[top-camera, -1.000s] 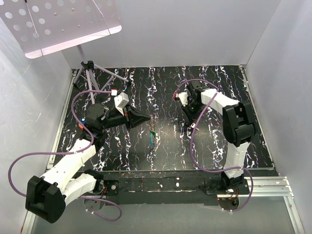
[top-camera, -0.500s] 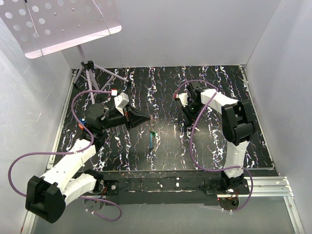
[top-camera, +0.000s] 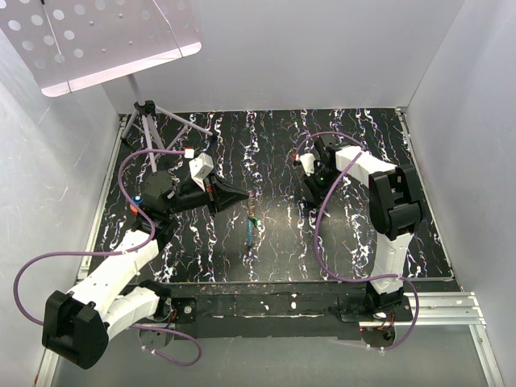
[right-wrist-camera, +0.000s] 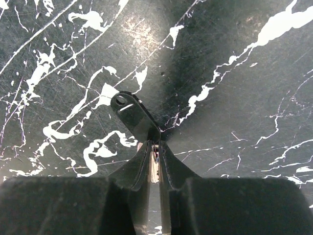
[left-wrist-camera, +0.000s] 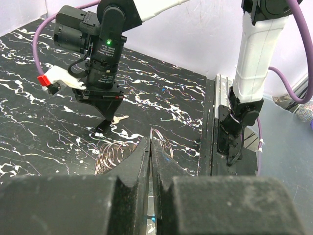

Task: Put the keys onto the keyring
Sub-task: Pick up the key from the center of the board.

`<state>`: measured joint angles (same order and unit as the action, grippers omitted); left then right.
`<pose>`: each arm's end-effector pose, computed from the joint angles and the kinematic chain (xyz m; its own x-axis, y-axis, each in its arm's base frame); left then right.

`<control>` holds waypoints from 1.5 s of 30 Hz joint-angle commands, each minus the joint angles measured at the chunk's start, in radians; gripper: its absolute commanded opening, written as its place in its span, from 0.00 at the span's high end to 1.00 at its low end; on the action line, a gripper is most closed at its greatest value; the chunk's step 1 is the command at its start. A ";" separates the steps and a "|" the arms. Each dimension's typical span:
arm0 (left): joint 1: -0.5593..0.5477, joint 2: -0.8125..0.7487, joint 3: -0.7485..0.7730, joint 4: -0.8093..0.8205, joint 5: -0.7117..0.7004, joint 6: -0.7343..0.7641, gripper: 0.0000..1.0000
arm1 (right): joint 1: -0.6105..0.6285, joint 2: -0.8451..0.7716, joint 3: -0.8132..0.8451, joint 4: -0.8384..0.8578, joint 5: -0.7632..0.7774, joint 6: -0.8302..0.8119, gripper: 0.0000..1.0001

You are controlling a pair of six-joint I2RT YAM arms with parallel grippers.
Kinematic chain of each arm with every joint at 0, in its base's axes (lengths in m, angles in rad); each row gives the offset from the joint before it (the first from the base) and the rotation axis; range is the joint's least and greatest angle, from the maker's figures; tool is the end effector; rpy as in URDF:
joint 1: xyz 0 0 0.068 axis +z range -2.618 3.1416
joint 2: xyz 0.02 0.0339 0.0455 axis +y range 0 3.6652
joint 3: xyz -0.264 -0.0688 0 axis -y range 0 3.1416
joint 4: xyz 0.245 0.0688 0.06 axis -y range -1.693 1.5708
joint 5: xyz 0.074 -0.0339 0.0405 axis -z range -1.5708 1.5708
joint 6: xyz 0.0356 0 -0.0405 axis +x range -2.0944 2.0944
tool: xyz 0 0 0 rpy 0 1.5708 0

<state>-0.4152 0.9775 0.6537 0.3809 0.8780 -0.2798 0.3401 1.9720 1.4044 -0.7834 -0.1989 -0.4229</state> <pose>0.1906 -0.1139 0.3168 -0.2151 -0.0979 -0.9717 0.9376 0.2575 -0.2335 0.3612 0.1353 0.1691 -0.6881 -0.6702 -0.2780 -0.7128 0.6960 0.0864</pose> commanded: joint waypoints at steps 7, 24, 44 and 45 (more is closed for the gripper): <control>0.001 -0.025 0.015 0.021 -0.005 0.010 1.00 | -0.009 -0.030 0.005 -0.031 -0.037 0.004 0.82; 0.001 -0.030 0.017 0.026 -0.005 0.010 1.00 | -0.015 -0.047 -0.008 -0.040 -0.025 0.003 0.82; 0.001 -0.037 0.011 0.042 -0.008 0.011 1.00 | -0.052 -0.128 0.128 -0.124 -0.117 -0.094 0.99; 0.001 -0.040 0.009 0.049 -0.011 0.011 1.00 | -0.058 -0.140 0.164 -0.160 -0.150 -0.124 0.99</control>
<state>-0.4152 0.9775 0.6537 0.3820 0.8776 -0.2798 0.3115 1.9419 1.4235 -0.8494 -0.2424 -0.4538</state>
